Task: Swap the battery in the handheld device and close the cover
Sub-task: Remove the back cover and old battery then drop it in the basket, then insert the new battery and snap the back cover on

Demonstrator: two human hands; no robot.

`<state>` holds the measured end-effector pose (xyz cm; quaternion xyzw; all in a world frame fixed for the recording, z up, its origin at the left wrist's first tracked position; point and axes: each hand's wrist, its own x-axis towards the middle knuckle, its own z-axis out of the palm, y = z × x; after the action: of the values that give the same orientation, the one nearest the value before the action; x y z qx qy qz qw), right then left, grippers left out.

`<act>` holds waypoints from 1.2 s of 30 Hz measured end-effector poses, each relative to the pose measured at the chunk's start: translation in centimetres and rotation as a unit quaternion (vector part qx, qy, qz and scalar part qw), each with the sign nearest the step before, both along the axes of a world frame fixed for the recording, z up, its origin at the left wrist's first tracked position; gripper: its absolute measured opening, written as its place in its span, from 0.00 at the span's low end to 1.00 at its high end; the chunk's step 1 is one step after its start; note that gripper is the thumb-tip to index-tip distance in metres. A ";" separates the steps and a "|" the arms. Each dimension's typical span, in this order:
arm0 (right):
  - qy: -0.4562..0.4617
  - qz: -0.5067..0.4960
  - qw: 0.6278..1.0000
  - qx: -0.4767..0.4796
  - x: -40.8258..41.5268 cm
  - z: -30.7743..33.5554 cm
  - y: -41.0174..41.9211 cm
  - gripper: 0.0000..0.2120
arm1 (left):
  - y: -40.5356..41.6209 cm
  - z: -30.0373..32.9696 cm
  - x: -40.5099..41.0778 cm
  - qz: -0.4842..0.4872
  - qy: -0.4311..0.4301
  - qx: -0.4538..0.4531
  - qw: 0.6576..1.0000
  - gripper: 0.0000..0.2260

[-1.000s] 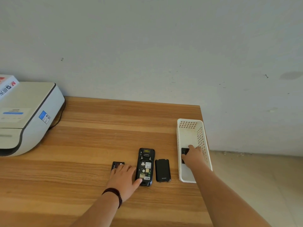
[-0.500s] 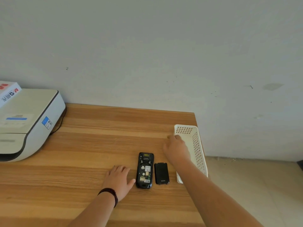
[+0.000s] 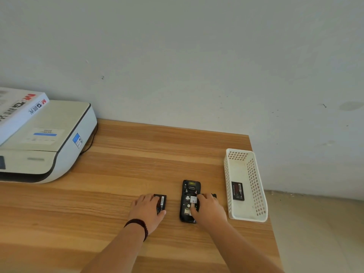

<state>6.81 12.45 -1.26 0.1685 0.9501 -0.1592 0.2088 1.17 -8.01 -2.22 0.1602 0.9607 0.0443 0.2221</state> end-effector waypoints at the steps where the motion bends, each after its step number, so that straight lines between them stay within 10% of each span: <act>1: -0.001 0.003 1.000 0.000 0.2 -0.1 0.1 0.25 | 0.0 -0.1 -0.1 0.004 0.000 -0.003 1.000 0.25; 36: 0.011 0.032 0.999 -0.009 1.8 -0.3 0.7 0.23 | 3.3 -3.5 -1.1 0.134 -0.040 0.005 0.990 0.26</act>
<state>8.58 13.17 -1.59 0.1343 0.9558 -0.1626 0.2049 0.10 -4.73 -5.75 0.0290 0.9637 0.0848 0.2514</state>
